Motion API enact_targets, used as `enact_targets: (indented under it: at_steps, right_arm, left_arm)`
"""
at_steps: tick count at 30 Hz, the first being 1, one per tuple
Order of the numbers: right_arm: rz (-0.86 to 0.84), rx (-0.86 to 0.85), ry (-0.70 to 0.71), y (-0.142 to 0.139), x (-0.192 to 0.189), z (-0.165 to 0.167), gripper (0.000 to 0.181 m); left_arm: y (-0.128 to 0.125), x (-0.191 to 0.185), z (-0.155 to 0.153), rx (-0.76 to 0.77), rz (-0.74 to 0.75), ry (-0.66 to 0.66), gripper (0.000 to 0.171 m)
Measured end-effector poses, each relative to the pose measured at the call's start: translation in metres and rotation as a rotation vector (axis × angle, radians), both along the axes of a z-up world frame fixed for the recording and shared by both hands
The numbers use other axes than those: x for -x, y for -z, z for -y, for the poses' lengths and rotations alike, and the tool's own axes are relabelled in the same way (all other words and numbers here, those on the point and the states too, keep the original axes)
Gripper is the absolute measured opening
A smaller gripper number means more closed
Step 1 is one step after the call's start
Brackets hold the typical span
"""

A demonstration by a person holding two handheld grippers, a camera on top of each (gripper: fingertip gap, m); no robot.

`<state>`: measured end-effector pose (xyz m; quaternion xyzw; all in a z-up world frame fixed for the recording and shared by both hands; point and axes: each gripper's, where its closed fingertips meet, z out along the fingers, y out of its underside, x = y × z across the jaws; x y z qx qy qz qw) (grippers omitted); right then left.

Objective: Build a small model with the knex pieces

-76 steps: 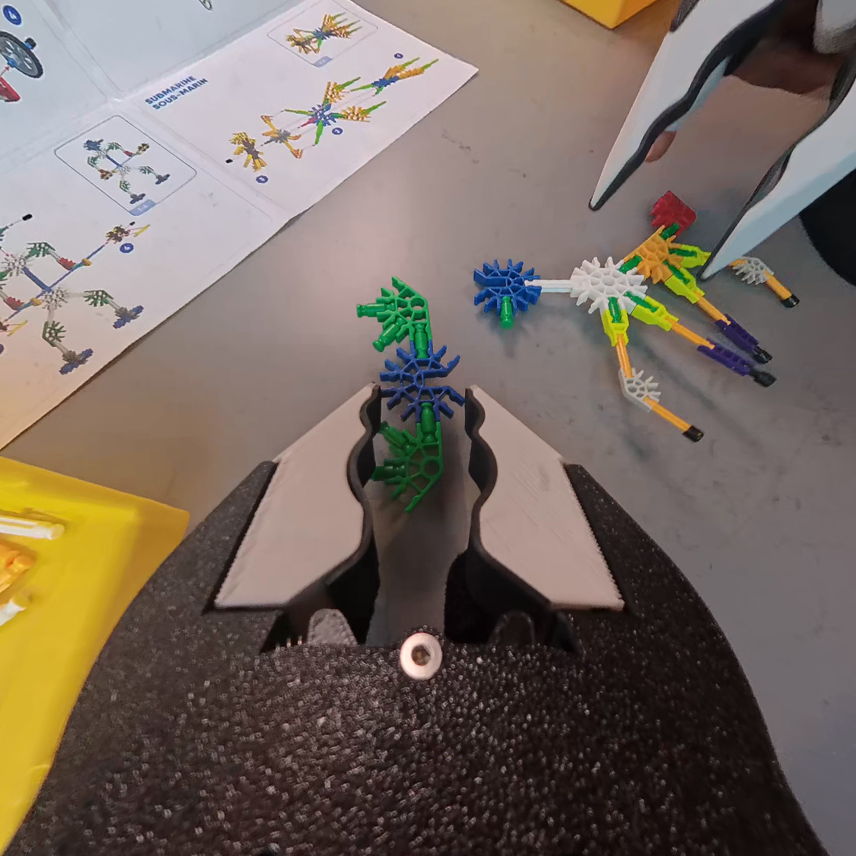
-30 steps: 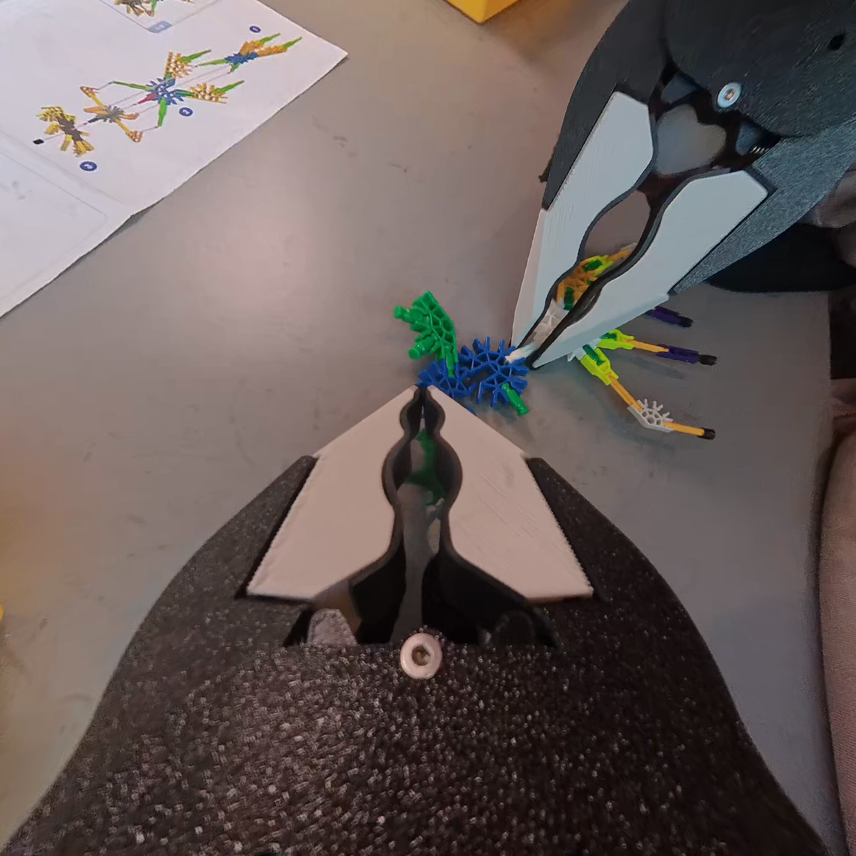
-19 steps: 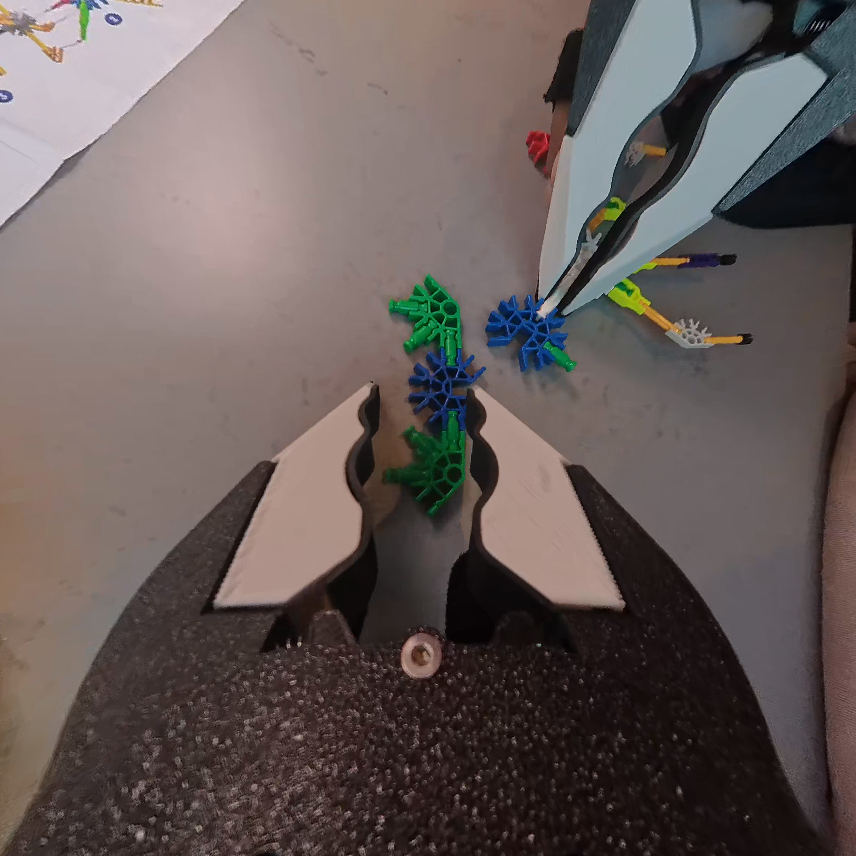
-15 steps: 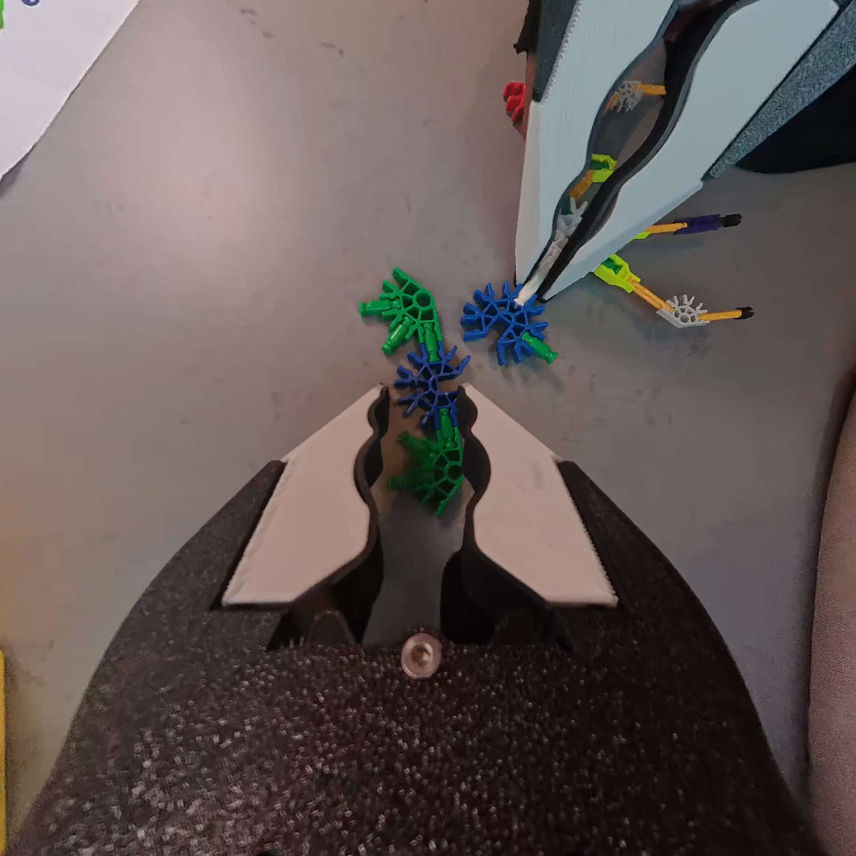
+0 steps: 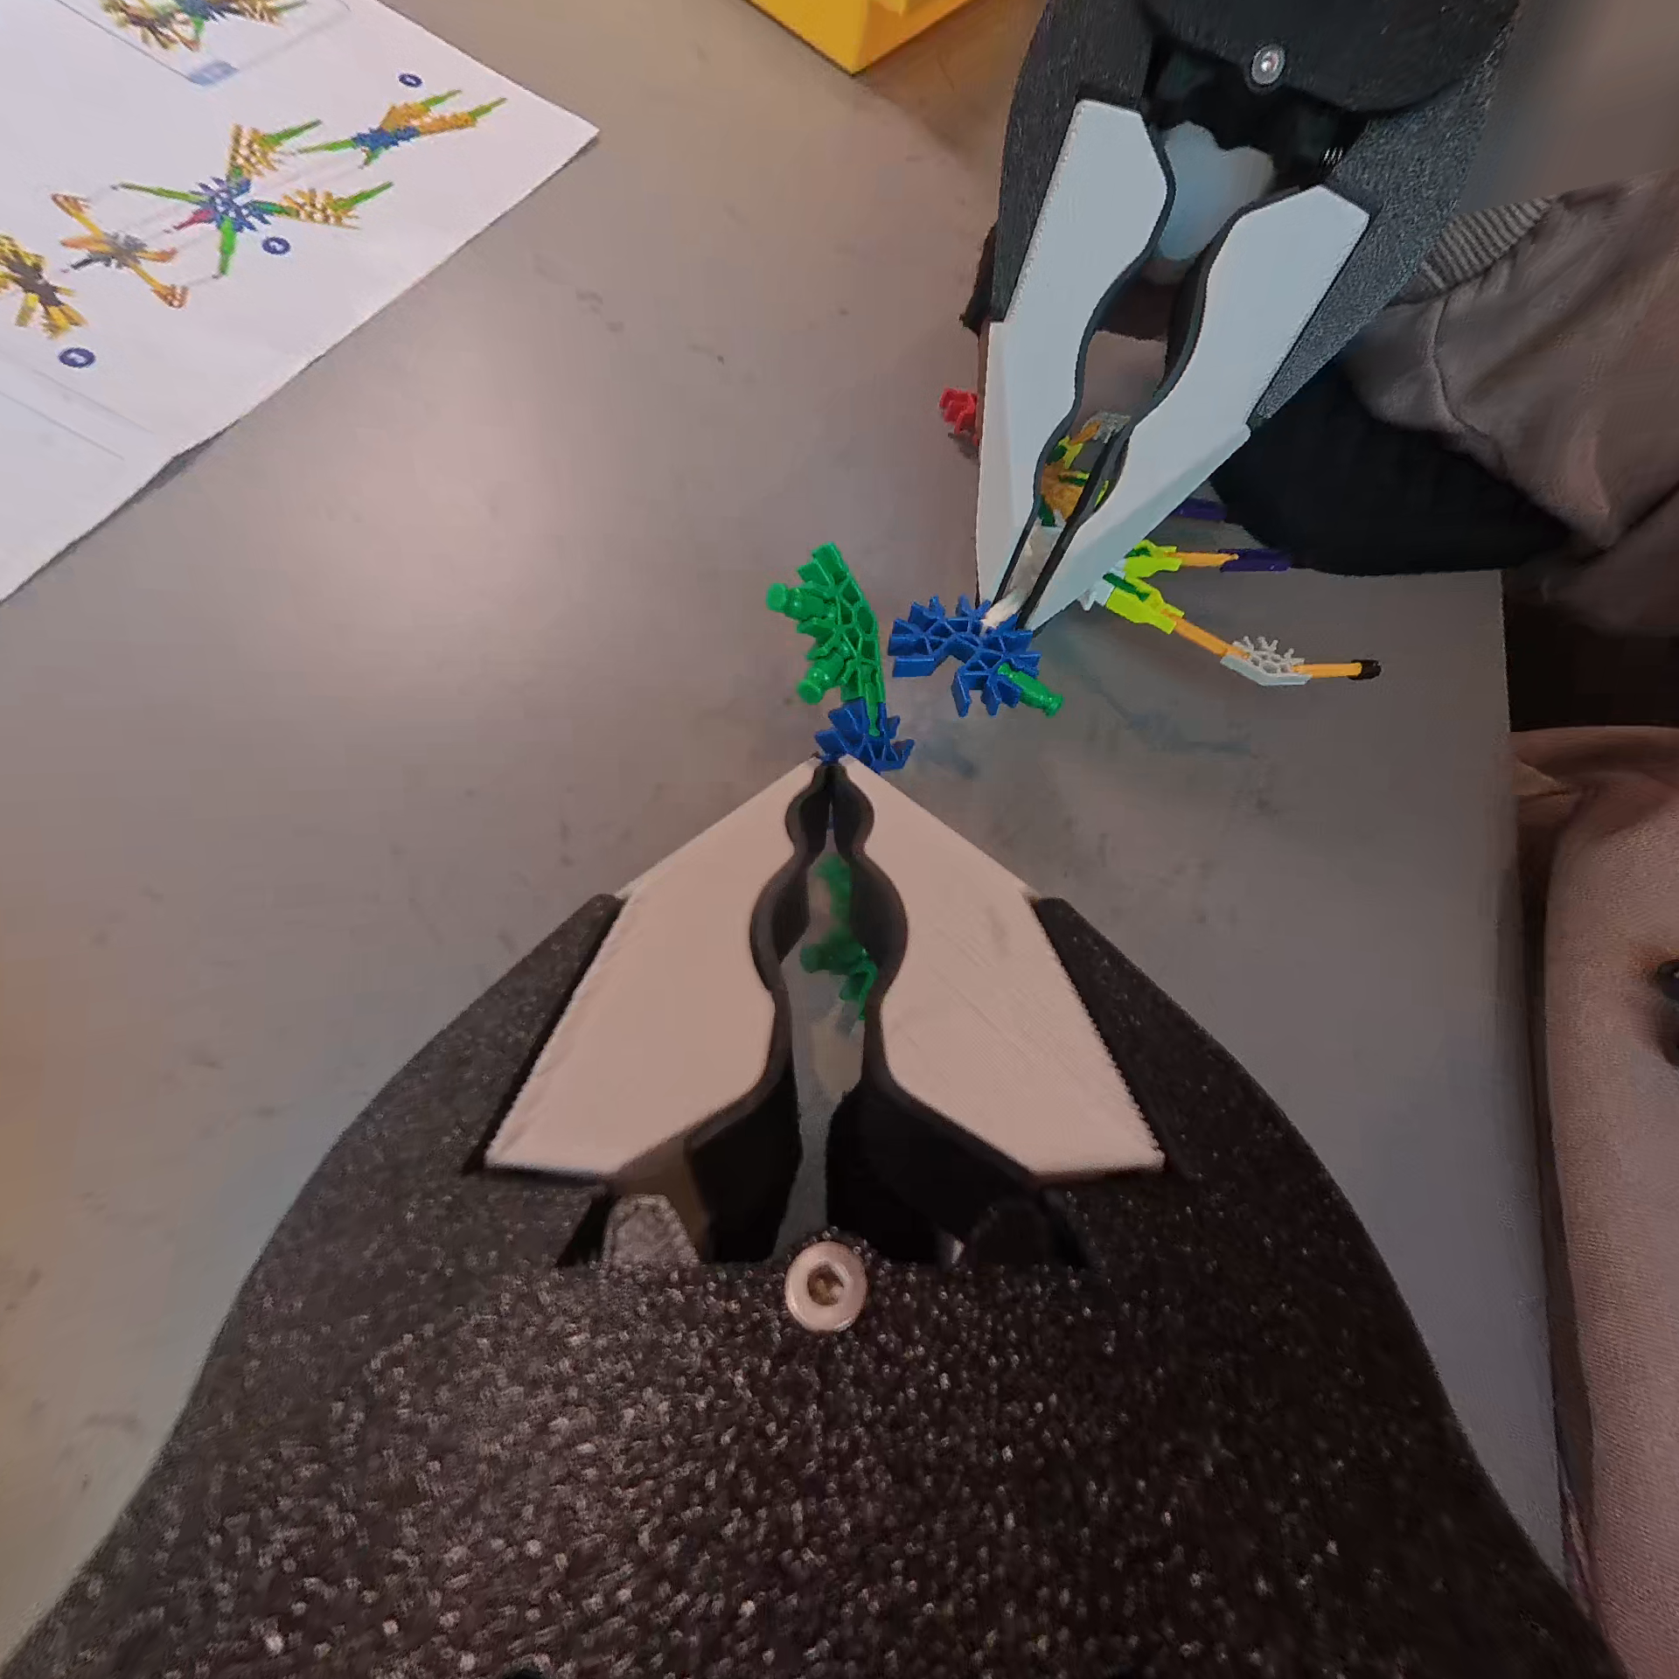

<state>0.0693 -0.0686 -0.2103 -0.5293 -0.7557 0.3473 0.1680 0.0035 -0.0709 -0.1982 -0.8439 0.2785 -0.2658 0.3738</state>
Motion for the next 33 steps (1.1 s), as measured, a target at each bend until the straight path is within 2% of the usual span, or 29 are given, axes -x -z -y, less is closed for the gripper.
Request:
enact_targets:
  at_steps: [5, 8, 13, 15, 20, 24, 27, 33]
  right_arm:
    - [0.009, 0.024, 0.003, 0.003, 0.001, 0.001, 0.005]
    - [-0.005, 0.04, 0.005, 0.001, 0.003, 0.001, 0.005]
    - [-0.133, 0.113, 0.01, -0.02, 0.014, 0.003, 0.005]
    - [-0.121, 0.109, 0.016, -0.017, 0.012, 0.001, 0.005]
    - [-0.049, 0.064, 0.02, -0.004, 0.006, -0.003, 0.005]
    - [-0.019, 0.034, 0.051, 0.001, 0.003, -0.013, 0.006]
    - [-0.008, 0.026, 0.061, 0.003, 0.001, -0.016, 0.006]
    - [-0.002, 0.008, 0.063, 0.002, -0.001, -0.017, 0.006]
  left_arm:
    - [-0.01, -0.001, 0.0, -0.047, 0.047, 0.006, 0.0]
    - [-0.025, -0.005, -0.001, -0.104, 0.106, 0.016, 0.0]
    - [-0.051, -0.016, 0.003, -0.185, 0.254, 0.052, 0.0]
    - [-0.047, -0.017, 0.003, -0.164, 0.252, 0.052, 0.0]
    - [-0.019, -0.006, -0.006, -0.172, 0.017, -0.008, 0.0]
    - [0.006, -0.004, -0.006, -0.16, -0.246, -0.017, 0.027]
    - [0.023, -0.001, -0.008, -0.1, -0.378, -0.058, 0.033]
    - [0.03, 0.0, -0.011, -0.051, -0.449, -0.043, 0.036]
